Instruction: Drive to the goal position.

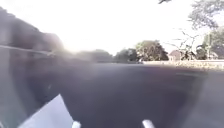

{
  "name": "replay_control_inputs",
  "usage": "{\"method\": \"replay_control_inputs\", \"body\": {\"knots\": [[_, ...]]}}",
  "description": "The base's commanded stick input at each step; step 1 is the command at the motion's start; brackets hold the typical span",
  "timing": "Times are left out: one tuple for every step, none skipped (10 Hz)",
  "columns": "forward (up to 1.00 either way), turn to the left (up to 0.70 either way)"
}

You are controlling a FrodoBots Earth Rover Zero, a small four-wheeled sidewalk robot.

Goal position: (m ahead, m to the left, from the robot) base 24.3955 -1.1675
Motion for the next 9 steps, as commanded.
{"method": "replay_control_inputs", "body": {"knots": [[0.85, -0.14], [0.85, -0.27], [0.85, -0.27], [0.85, -0.14], [0.85, -0.01], [0.85, 0.00], [0.85, 0.00], [0.85, -0.01], [0.85, -0.03]]}}
